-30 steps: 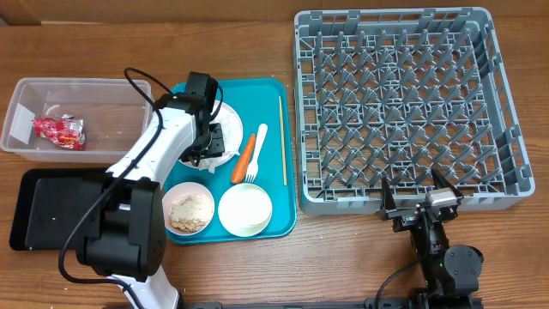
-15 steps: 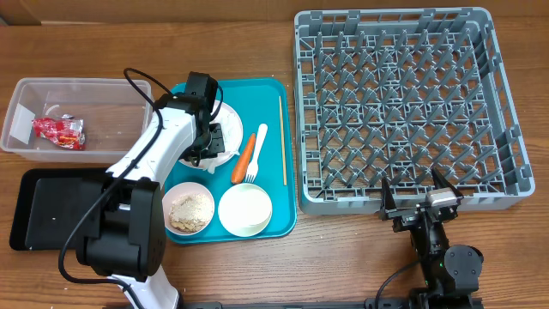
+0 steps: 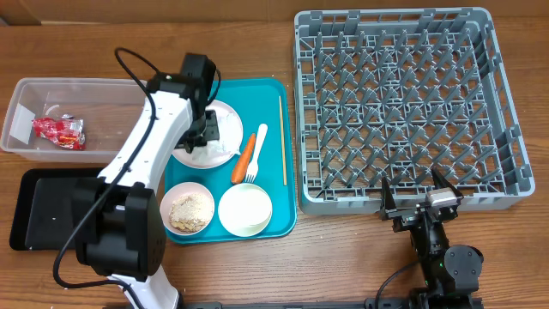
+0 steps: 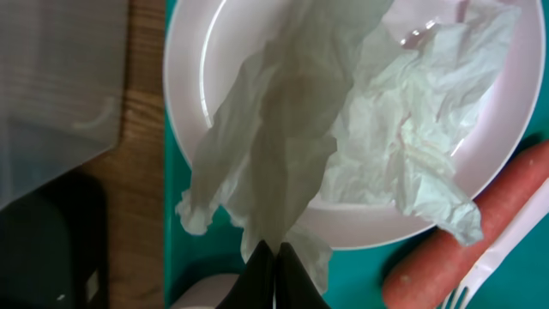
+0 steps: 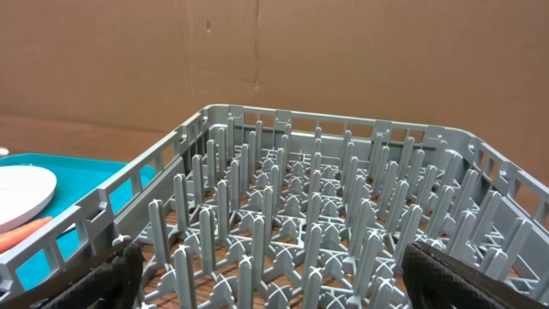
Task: Sort waste into correct bins and load items into the dishwasher rack
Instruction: 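Carry the tissue left and release it into the clear bin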
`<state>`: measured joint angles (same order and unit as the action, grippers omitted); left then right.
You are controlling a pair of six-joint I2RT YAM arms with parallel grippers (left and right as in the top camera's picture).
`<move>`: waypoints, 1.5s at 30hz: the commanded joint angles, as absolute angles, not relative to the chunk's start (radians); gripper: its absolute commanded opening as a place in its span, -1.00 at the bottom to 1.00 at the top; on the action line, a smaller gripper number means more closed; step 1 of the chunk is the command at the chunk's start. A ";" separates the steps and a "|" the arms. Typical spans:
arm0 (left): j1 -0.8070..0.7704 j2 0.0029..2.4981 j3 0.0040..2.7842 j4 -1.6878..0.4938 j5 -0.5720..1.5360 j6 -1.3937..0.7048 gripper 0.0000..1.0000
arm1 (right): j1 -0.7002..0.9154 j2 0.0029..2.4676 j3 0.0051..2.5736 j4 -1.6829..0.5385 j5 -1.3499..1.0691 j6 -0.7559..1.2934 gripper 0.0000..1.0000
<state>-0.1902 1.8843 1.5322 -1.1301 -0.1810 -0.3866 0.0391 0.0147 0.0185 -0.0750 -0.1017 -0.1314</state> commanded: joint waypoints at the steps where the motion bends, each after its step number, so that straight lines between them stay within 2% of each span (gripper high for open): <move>1: -0.195 1.891 1.609 -1.184 -0.247 -0.381 -0.92 | 0.034 0.003 0.008 -0.071 -0.107 -0.132 1.00; 12: -0.195 1.873 1.769 -1.285 -0.279 -0.361 -0.92 | 0.034 0.004 0.008 -0.071 -0.107 -0.131 1.00; 18: -0.163 1.824 1.819 -1.283 -0.414 -0.359 -0.92 | 0.034 0.004 0.008 -0.071 -0.107 -0.132 1.00; 23: -0.044 1.818 1.818 -1.299 -0.421 -0.359 -0.92 | 0.034 0.004 0.008 -0.071 -0.107 -0.132 1.00; 32: 0.253 1.818 1.814 -1.263 -0.279 -0.342 -0.92 | 0.034 0.004 0.008 -0.071 -0.107 -0.132 1.00; 39: 0.354 1.848 1.813 -1.212 -0.182 -0.336 -0.92 | 0.034 0.004 0.008 -0.071 -0.107 -0.132 1.00; 45: 0.360 1.907 1.813 -1.192 -0.145 -0.336 -0.92 | 0.034 0.004 0.008 -0.071 -0.107 -0.132 1.00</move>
